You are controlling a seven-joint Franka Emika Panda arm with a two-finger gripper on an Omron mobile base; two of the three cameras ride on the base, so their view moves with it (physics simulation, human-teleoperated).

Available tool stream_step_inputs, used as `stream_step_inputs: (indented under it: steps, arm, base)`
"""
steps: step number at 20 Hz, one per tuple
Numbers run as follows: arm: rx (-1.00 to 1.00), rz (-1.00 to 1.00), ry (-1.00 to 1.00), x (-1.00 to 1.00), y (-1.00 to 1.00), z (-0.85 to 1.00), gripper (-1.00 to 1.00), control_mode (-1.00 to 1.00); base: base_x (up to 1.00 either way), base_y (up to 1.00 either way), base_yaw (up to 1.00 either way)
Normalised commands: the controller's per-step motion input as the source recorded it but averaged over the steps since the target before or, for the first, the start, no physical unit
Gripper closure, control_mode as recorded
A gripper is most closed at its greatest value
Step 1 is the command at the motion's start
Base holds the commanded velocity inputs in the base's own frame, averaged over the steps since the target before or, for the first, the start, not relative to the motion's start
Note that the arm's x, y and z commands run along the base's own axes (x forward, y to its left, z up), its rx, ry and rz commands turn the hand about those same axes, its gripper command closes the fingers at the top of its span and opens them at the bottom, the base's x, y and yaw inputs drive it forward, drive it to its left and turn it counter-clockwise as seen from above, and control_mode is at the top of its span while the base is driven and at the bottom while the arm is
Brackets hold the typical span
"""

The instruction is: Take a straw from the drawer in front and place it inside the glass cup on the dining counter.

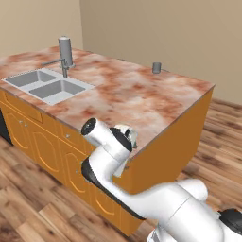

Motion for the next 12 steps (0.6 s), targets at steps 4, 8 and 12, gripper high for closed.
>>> stream_step_inputs:
  steps: [4, 8, 12]
  arm:
    - [-0.43, 0.05, 0.19, 0.28, 0.72, -0.25, -1.00, -1.00]
    - [-0.38, 0.00, 0.17, 0.60, 0.66, -0.14, -1.00, -1.00]
    - [-0.10, 0.03, 0.02, 0.65, 0.07, -0.18, -1.00, -1.00]
  base:
    - [0.00, 0.00, 0.00]
    - [0.00, 0.00, 0.00]
    - [0.00, 0.00, 0.00]
